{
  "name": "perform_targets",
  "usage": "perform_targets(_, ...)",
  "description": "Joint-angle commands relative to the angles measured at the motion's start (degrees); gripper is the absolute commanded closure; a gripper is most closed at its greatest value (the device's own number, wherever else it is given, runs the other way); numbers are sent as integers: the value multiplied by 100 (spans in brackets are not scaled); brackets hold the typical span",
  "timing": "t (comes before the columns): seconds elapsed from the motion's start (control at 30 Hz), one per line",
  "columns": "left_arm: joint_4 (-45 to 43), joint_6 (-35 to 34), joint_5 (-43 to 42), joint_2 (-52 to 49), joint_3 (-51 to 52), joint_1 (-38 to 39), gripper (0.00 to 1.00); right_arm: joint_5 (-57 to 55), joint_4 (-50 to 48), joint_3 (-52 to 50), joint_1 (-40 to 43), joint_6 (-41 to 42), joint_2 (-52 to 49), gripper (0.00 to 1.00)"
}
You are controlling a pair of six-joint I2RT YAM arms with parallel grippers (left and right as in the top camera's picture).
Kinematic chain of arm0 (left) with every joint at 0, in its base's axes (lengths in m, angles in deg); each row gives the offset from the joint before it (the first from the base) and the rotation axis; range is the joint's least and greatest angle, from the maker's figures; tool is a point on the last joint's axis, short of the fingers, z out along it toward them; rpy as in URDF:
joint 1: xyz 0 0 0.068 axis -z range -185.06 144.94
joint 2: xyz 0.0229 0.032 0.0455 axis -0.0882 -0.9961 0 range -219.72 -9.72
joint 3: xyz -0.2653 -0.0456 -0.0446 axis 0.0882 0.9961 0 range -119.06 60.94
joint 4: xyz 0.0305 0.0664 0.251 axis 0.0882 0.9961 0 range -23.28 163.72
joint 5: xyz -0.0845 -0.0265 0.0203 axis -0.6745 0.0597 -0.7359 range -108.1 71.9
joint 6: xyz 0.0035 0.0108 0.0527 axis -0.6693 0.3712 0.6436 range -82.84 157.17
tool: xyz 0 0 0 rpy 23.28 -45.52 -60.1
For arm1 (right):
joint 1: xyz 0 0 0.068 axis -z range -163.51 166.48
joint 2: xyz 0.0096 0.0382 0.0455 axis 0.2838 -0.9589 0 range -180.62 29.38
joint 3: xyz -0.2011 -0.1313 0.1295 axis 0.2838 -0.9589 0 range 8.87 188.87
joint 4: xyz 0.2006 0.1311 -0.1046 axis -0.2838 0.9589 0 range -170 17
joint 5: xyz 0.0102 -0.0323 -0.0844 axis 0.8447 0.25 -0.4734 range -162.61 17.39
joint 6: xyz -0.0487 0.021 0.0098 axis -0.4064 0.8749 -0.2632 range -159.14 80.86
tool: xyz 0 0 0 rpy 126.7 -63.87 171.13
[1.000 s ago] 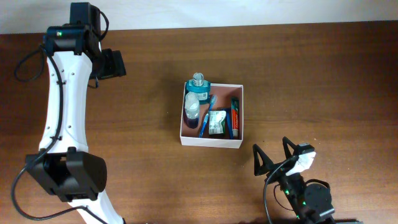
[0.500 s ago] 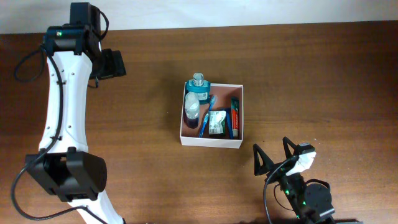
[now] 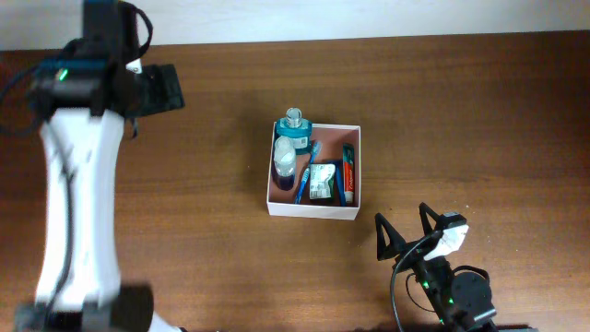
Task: Pack container
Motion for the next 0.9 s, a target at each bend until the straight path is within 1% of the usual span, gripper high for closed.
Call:
perform_targets(0.0, 7, 26, 44, 1047, -66, 109, 1, -50, -20, -59, 42, -13, 59, 1)
perform_targets(0.23, 9, 26, 44, 2704, -66, 107, 1, -52, -20, -57, 42, -13, 59, 2)
perform_targets(0.4, 11, 26, 44, 3676, -66, 107, 1, -50, -20, -57, 42, -13, 59, 2)
perform_targets(0.57, 11, 26, 44, 4435, -66, 107, 1, -50, -20, -57, 42, -13, 59, 2)
perform_targets(0.73, 72, 26, 44, 4983, -15, 107, 1, -50, -20, -57, 42, -13, 59, 2)
perform_targets(0.87, 216, 26, 44, 5423, 402, 107, 1, -50, -20, -57, 42, -13, 59, 2)
